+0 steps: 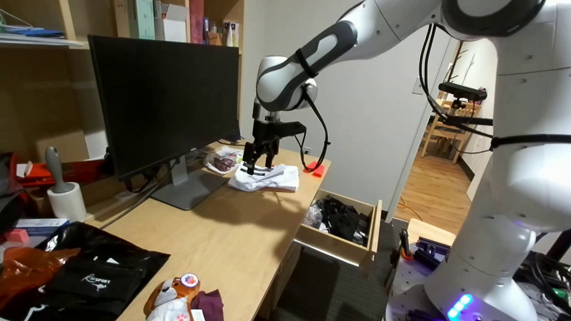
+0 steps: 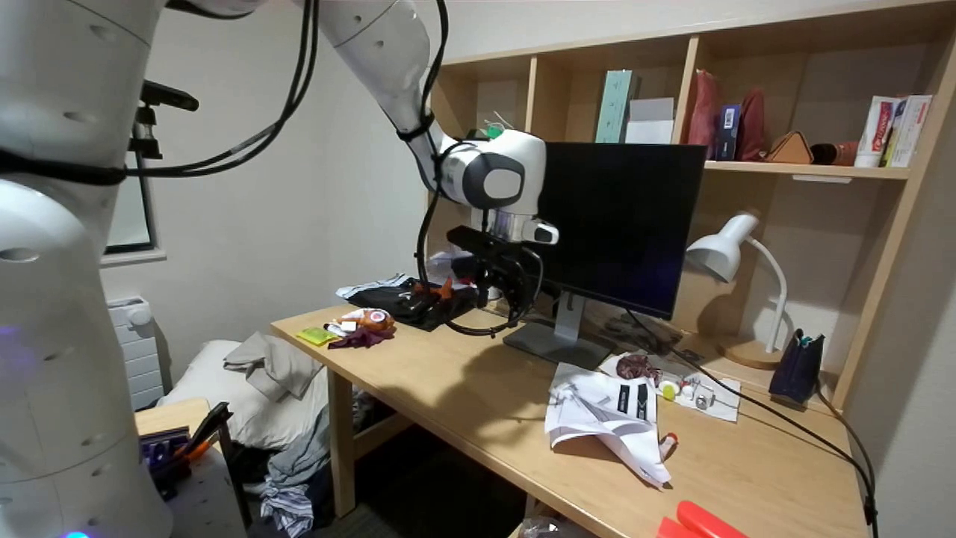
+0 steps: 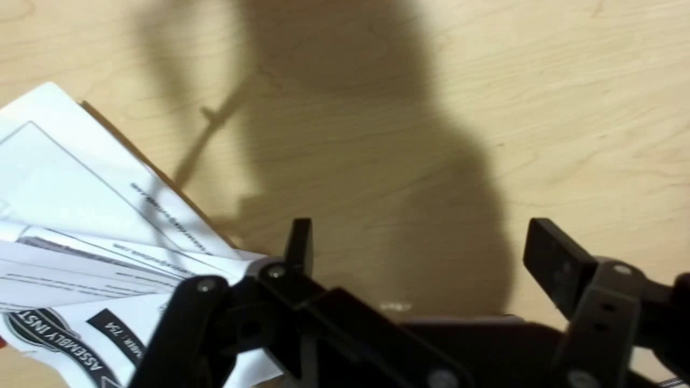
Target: Move the purple cloth to the left side of the desk then move the papers to the left side as well
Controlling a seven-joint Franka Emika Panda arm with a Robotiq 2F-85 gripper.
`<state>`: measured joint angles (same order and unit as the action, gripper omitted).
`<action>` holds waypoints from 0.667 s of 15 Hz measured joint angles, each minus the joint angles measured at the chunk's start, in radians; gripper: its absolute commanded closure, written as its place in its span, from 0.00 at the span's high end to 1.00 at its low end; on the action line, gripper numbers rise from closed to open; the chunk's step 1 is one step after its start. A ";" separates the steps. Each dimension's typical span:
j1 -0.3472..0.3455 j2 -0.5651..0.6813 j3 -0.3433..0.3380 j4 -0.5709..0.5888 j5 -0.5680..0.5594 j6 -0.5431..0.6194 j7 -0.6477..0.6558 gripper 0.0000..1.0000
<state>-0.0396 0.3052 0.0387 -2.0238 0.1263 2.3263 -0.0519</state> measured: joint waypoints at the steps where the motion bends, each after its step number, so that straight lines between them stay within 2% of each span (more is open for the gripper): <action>1: -0.017 0.014 -0.012 0.023 0.011 -0.015 -0.006 1.00; 5: -0.067 0.083 -0.045 0.095 0.028 -0.033 -0.018 1.00; 10: -0.066 0.103 -0.048 0.109 0.028 -0.028 -0.010 1.00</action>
<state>-0.1059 0.4084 -0.0091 -1.9146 0.1544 2.2982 -0.0623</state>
